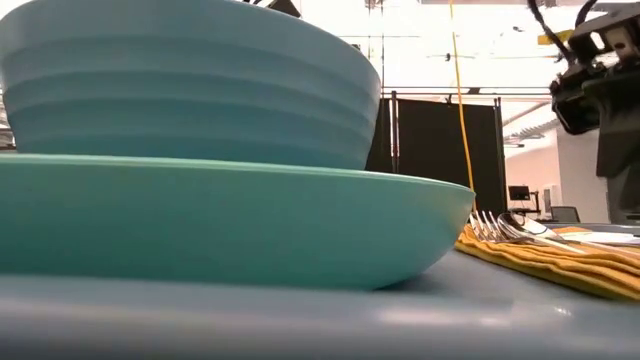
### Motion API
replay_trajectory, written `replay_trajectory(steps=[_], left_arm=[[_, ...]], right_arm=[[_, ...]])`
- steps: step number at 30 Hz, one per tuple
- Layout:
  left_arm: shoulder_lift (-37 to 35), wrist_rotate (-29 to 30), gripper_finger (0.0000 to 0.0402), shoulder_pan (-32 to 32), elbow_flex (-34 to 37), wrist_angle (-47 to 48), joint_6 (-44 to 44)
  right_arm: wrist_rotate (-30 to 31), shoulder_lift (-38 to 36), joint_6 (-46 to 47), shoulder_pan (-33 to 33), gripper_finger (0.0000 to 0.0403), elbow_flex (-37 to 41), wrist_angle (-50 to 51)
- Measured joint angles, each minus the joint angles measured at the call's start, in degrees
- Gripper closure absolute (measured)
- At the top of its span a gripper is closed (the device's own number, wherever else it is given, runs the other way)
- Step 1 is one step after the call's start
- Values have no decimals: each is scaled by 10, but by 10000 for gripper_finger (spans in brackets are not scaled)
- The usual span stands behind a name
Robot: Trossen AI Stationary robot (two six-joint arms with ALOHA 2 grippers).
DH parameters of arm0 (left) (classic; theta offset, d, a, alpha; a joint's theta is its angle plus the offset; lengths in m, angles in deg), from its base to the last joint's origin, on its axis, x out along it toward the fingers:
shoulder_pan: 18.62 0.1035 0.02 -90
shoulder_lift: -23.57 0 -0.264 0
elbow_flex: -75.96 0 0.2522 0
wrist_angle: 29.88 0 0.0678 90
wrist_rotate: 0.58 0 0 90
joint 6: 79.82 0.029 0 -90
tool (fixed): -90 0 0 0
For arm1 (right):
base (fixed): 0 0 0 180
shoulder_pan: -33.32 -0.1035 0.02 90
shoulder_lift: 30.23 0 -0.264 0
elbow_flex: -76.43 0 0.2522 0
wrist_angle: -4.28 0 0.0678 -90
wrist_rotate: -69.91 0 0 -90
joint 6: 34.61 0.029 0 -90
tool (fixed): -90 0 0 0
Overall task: Set up tray
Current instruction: Return to Home Position
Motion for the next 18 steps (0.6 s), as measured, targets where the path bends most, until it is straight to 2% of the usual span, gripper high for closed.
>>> replay_trajectory(steps=[4, 7, 10, 12, 18], left_arm=[[-11, -22, 305, -6, 0, 14, 4], [-52, -54, 305, -8, 1, 55, -4], [-128, -64, 304, -6, 29, 112, -40], [-190, -65, 304, -5, 62, 106, -51], [-419, -107, 304, -6, 226, 84, -72]], right_arm=[[42, -70, -54, 0, 237, 0, 53], [117, -129, -124, -3, 237, 0, 75], [206, -192, -214, -16, 237, 0, 85], [261, -237, -289, -29, 237, 0, 92], [426, -373, -505, -71, 236, 0, 103]])
